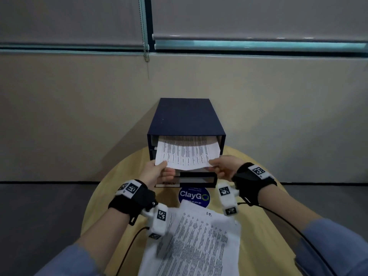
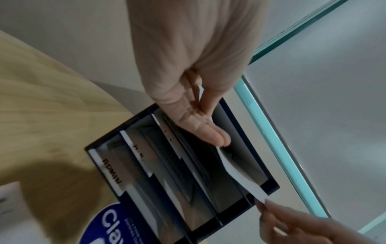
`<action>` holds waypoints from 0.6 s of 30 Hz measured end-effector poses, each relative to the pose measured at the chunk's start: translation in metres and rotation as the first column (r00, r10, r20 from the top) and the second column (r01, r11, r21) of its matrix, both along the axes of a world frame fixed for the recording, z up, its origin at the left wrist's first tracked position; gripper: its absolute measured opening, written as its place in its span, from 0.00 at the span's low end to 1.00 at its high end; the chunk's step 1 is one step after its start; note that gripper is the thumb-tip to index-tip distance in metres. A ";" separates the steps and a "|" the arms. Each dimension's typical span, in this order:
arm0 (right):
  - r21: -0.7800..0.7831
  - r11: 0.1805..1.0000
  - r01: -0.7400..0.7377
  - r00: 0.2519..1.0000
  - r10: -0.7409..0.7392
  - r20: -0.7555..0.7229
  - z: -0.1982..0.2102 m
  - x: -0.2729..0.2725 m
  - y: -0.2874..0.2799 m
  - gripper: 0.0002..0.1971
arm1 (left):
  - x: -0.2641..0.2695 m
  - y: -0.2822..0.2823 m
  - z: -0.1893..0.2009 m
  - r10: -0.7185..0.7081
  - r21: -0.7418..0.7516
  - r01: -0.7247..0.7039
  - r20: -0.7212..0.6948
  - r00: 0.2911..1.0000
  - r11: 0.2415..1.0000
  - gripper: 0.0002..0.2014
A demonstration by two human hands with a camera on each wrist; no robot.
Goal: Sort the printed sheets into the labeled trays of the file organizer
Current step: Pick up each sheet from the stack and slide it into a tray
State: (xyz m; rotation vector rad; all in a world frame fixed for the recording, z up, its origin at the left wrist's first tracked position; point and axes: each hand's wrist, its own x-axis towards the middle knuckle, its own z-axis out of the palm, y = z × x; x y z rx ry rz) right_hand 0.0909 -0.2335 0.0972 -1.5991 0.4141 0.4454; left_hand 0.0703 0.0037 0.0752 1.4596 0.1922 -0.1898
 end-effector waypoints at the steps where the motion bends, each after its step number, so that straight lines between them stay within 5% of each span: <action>1: 0.057 0.997 0.046 0.999 -0.047 0.011 0.001 0.009 0.002 0.04 | 0.008 -0.003 0.004 0.022 -0.035 -0.021 0.012 1.000 0.999 0.12; 6: 0.509 0.839 0.195 0.963 -0.263 0.065 0.012 0.045 0.020 0.05 | 0.048 -0.011 0.028 0.087 -0.318 -0.068 0.047 0.995 0.946 0.14; 9: 0.544 0.823 0.161 0.953 -0.272 0.130 0.010 0.044 0.025 0.11 | 0.054 -0.008 0.027 0.061 -0.224 -0.046 0.061 0.996 0.974 0.16; 11: 0.515 0.846 0.139 0.954 -0.253 0.159 0.004 0.035 0.023 0.17 | 0.046 -0.005 0.018 0.019 0.018 -0.021 0.090 0.996 1.000 0.15; 13: 0.423 0.900 0.106 0.968 -0.191 0.165 -0.008 0.017 0.018 0.13 | 0.032 -0.004 0.002 -0.044 0.193 0.024 0.100 0.994 0.981 0.12; 18: -0.051 0.994 0.098 0.995 -0.099 -0.026 -0.066 -0.034 -0.004 0.08 | -0.003 -0.007 -0.059 -0.139 0.429 0.204 -0.180 0.974 0.880 0.04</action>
